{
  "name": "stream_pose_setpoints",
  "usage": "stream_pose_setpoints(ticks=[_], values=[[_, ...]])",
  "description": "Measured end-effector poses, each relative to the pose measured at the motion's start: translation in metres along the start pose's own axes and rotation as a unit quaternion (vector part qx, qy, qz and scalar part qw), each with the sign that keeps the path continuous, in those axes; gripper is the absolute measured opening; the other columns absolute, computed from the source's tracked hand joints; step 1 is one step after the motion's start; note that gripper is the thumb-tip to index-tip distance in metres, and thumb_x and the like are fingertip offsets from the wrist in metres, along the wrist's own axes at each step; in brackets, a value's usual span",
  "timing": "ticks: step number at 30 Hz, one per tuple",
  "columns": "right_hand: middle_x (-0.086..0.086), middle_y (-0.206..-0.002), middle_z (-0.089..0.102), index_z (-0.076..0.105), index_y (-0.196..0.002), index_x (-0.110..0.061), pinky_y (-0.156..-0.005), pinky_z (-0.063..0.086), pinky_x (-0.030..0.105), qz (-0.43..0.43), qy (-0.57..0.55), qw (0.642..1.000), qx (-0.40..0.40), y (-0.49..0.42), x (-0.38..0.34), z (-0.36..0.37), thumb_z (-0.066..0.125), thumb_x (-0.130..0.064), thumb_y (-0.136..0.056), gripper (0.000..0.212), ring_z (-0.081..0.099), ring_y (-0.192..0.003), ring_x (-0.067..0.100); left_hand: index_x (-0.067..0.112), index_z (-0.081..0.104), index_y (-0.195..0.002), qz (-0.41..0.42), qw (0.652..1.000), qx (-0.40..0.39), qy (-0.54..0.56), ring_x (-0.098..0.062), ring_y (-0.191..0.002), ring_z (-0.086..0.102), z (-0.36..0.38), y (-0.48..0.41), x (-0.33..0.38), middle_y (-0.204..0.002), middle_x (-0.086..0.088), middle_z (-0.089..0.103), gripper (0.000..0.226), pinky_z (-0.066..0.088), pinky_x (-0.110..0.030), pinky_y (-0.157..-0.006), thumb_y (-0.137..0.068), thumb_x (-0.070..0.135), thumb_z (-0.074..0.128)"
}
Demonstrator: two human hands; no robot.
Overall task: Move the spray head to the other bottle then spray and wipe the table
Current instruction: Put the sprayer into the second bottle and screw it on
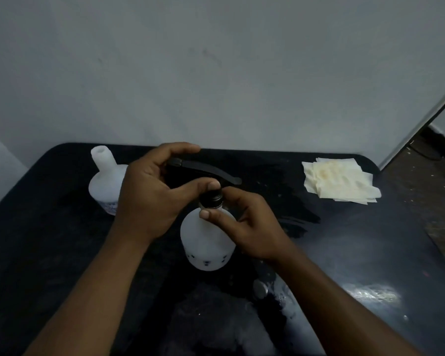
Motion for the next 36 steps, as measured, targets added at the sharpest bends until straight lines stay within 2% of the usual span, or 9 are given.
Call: stream_pose_setpoints(ticks=[3,7,11,17,20,26,30,33,36], values=[[0.004,-0.098,0.076,0.069,-0.106,-0.008,-0.08,0.056,0.032,0.007,-0.135,0.99,0.031,-0.003,-0.002,-0.006,0.07,-0.014,-0.086,0.021,0.071,-0.092,0.018,0.023,0.067,-0.097,-0.079,0.987,0.031,0.134,-0.006,-0.083,0.074,0.005,0.0,-0.007,-0.085,0.008,0.078,0.049,0.056,-0.015,-0.07,-0.052,0.034,0.082],[0.0,-0.075,0.076,0.062,-0.1,-0.011,-0.069,0.056,0.023,0.074,-0.284,0.955,0.032,-0.007,-0.005,-0.012,0.079,-0.005,-0.071,0.034,0.073,-0.075,0.013,0.024,0.078,-0.076,-0.167,0.979,-0.043,0.105,-0.01,-0.084,0.075,0.005,0.002,-0.014,-0.085,0.002,0.079,0.034,0.056,-0.018,-0.071,-0.048,0.044,0.084],[0.005,-0.073,0.074,0.067,-0.079,-0.014,-0.072,0.057,0.027,0.081,-0.286,0.955,0.012,-0.004,-0.005,-0.009,0.079,-0.01,-0.064,0.02,0.071,-0.071,0.015,0.02,0.08,-0.082,-0.167,0.977,-0.077,0.112,-0.017,-0.088,0.075,0.01,0.004,-0.012,-0.09,-0.005,0.079,0.038,0.06,-0.027,-0.076,-0.051,0.038,0.092],[0.003,-0.072,0.073,0.063,-0.086,-0.004,-0.071,0.055,0.022,0.096,-0.324,0.941,-0.012,-0.004,-0.011,-0.008,0.073,-0.005,-0.067,0.021,0.072,-0.072,0.012,0.01,0.077,-0.077,-0.152,0.976,-0.047,0.147,-0.017,-0.079,0.075,0.015,0.005,-0.008,-0.081,-0.006,0.078,0.037,0.058,-0.022,-0.066,-0.049,0.031,0.09],[-0.004,-0.056,0.068,0.05,-0.087,-0.004,-0.056,0.05,0.014,0.099,-0.349,0.931,-0.022,-0.005,-0.015,-0.007,0.066,0.009,-0.077,0.023,0.066,-0.055,0.002,0.018,0.076,-0.081,-0.13,0.98,-0.028,0.146,-0.019,-0.08,0.075,0.012,0.004,-0.006,-0.082,-0.005,0.077,0.034,0.058,-0.024,-0.067,-0.051,0.028,0.09],[-0.006,-0.048,0.051,0.04,-0.079,-0.011,-0.046,0.042,0.013,0.109,-0.375,0.92,-0.029,-0.002,-0.018,-0.008,0.063,0.007,-0.076,0.029,0.048,-0.043,0.001,0.028,0.066,-0.112,-0.126,0.982,-0.033,0.137,-0.016,-0.104,0.071,0.006,0.003,-0.012,-0.106,0.0,0.075,0.079,0.058,-0.029,-0.082,-0.039,0.038,0.094],[0.002,-0.064,0.069,0.046,-0.093,-0.006,-0.054,0.051,0.016,0.1,-0.372,0.922,-0.038,0.0,-0.023,-0.006,0.067,0.008,-0.079,0.029,0.067,-0.058,0.01,0.032,0.075,-0.091,-0.103,0.975,-0.092,0.172,-0.015,-0.096,0.073,0.005,0.003,-0.011,-0.097,0.0,0.077,0.042,0.057,-0.023,-0.075,-0.052,0.031,0.089],[0.011,-0.079,0.071,0.054,-0.11,-0.001,-0.065,0.057,0.03,0.119,-0.386,0.915,-0.017,-0.001,-0.024,-0.008,0.068,-0.002,-0.076,0.037,0.068,-0.07,0.022,0.029,0.071,-0.097,-0.111,0.98,-0.051,0.155,-0.01,-0.093,0.073,0.004,0.001,-0.016,-0.095,0.004,0.078,0.051,0.057,-0.02,-0.075,-0.052,0.035,0.094],[0.008,-0.074,0.068,0.065,-0.109,-0.008,-0.063,0.058,0.03,0.127,-0.441,0.887,0.058,-0.007,-0.019,-0.015,0.078,-0.013,-0.072,0.04,0.066,-0.065,0.019,0.022,0.067,-0.097,-0.094,0.991,0.086,0.033,-0.002,-0.082,0.071,-0.012,-0.004,-0.02,-0.082,0.009,0.076,0.052,0.056,-0.017,-0.073,-0.058,0.052,0.081]])
Point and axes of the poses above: each hand's wrist, its own y-axis away from the middle knuckle, its own z-axis out of the palm, x = y × z, the point moved 1 cm from there along -y, towards the middle knuckle
